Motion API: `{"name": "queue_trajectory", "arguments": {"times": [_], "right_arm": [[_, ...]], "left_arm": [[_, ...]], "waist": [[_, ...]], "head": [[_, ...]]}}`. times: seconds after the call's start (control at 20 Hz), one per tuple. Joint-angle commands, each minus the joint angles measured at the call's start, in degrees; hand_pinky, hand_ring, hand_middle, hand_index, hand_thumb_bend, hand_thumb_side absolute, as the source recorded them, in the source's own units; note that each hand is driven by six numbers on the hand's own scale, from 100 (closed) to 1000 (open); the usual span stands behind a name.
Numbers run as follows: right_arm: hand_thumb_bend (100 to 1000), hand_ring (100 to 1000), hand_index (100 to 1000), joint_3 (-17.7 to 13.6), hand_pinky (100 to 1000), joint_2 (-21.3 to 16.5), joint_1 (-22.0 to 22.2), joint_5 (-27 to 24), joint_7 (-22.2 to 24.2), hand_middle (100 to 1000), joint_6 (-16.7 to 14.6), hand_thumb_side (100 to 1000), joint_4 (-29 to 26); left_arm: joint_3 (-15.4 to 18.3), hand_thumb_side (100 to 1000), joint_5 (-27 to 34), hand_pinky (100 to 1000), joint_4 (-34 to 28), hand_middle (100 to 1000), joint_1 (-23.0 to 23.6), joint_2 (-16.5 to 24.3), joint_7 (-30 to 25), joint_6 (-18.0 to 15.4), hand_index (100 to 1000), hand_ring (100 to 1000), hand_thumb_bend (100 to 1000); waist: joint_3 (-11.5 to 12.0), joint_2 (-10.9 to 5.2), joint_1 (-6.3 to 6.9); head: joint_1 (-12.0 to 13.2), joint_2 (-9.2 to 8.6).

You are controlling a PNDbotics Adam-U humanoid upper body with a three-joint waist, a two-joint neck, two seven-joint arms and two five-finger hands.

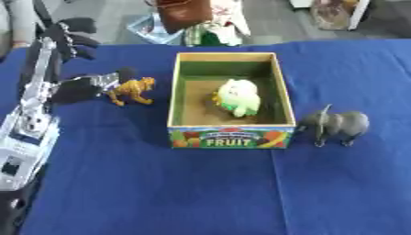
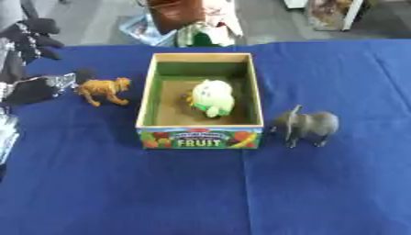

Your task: Pick up objects on the table and place them in the box.

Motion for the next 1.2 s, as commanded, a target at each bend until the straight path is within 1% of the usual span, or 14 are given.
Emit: {"name": "queue_trajectory", "arguments": {"times": [0.05, 0.4, 0.6, 0.8, 1.2], "right_arm": [[385, 666, 821, -0.5, 517, -1.5, -0.5, -0.1, -0.1, 710, 0.0, 149, -0.8], [378, 666, 822, -0.5, 517, -1.5, -0.5, -0.1, 0.0, 710, 0.0, 149, -0.8], [374, 667, 822, -0.5, 518, -1.5, -0.5, -0.1, -0.1, 710, 0.0, 148, -0.8], [370, 667, 822, -0.5, 518, -1.4, -0.4, -0.1, -0.1, 710, 0.0, 147, -0.7], [365, 667, 822, -0.5, 518, -1.4, -0.4, -0.2, 0.0, 710, 0.0, 146, -0.7]], "left_arm": [[0.0, 259, 0.4, 596, -1.2, 674, -0.2, 1.2, 1.6, 0.2, 779, 644, 858], [0.4, 257, 0.4, 593, -1.2, 667, 0.2, 0.7, 2.2, 0.4, 778, 637, 856], [0.4, 256, 0.5, 592, -1.1, 665, 0.3, 0.6, 2.2, 0.5, 777, 634, 855], [0.4, 255, 0.5, 592, -1.0, 664, 0.4, 0.6, 2.2, 0.5, 777, 633, 854], [0.4, 254, 0.4, 591, -0.9, 663, 0.3, 0.5, 2.2, 0.6, 776, 632, 854]], "waist": [[0.2, -0.91, -0.26], [0.5, -0.76, -0.53], [0.4, -0.69, -0.74], [0.5, -0.71, -0.91], [0.5, -0.67, -1.09]], "head": [[0.6, 1.28], [1.1, 2.37], [1.0, 3.00], [0.8, 3.03], [0.9, 2.32]]}}
